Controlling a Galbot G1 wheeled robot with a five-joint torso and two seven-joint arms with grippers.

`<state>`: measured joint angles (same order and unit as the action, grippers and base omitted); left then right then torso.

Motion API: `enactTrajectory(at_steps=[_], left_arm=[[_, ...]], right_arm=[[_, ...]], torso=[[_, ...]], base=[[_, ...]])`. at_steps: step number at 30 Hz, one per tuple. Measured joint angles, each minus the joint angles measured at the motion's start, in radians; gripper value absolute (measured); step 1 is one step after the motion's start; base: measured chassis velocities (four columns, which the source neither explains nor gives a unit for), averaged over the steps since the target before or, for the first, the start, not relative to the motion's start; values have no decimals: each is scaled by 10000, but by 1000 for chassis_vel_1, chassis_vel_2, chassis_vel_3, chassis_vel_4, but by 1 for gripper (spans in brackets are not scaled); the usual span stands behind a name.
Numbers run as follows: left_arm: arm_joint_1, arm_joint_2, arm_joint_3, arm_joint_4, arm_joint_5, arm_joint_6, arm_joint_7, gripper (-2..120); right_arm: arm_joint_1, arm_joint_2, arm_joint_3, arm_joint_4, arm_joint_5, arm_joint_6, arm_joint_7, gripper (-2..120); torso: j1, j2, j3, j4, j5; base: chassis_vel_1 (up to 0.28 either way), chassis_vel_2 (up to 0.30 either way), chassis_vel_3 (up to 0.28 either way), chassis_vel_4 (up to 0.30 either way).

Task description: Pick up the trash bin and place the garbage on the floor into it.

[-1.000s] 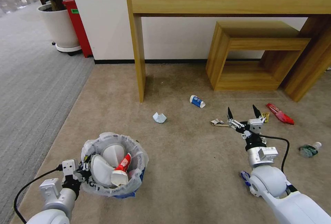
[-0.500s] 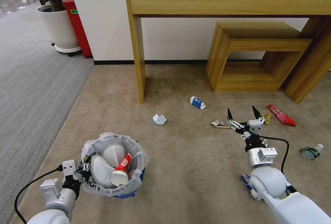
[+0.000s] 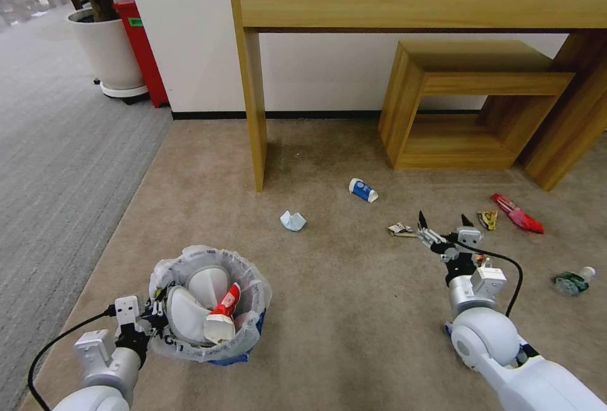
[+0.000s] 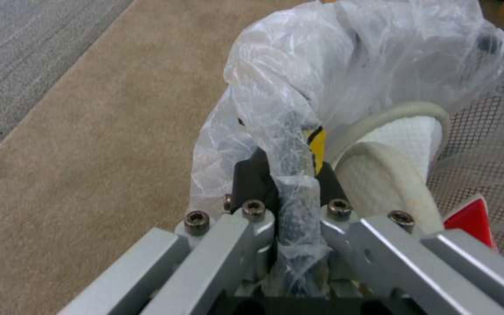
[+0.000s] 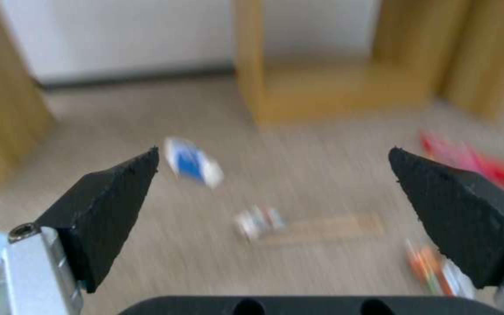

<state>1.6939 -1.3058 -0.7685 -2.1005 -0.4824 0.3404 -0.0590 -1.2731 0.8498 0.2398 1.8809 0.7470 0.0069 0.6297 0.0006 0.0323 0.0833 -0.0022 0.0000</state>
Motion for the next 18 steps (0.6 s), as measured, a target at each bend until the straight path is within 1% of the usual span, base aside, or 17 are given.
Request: enactTrajectory(at_steps=[1, 2, 3, 4, 6, 14, 16, 18], left_arm=[[-5, 0, 0, 13, 0, -3, 1, 3], [-43, 0, -3, 71, 0, -34, 2, 3], [-43, 0, -3, 71, 0, -34, 2, 3], [-66, 0, -1, 103, 3, -50, 2, 3], [-123, -8, 35, 158, 8, -58, 26, 3], [-201, -37, 128, 229, 55, -80, 71, 3], [-196, -24, 128, 229, 55, -86, 79, 3], [-190, 22, 119, 239, 59, -120, 101, 3]], right_arm=[[-28, -11, 18, 30, 154, -129, 118, 100], [-231, -79, 228, 166, 873, -840, 642, 100], [-231, -79, 228, 166, 873, -840, 642, 100], [-359, -144, 378, 185, 1087, -1107, 825, 100], [-552, -244, 570, 156, 1095, -1231, 890, 100], [-679, -254, 710, 364, 775, -993, 733, 100], [-715, -277, 842, 392, 643, -930, 660, 100], [-821, -414, 1196, 488, 647, -904, 598, 100]], torso=[[-1, 0, 0, 0, 1], [0, 0, -1, -1, 1], [0, 0, -1, -1, 1], [0, 0, -1, -1, 0], [0, 0, 0, -2, 0], [0, 0, 0, 0, 0], [0, 0, -1, 0, 3], [0, 0, -1, -1, -3]], base=[[0, 0, 0, 0], [0, 0, 0, 0], [0, 0, 0, 0], [0, 0, 0, 0], [0, 0, 0, 0], [0, 0, 0, 0], [0, 0, 0, 0], [0, 0, 0, 0]])
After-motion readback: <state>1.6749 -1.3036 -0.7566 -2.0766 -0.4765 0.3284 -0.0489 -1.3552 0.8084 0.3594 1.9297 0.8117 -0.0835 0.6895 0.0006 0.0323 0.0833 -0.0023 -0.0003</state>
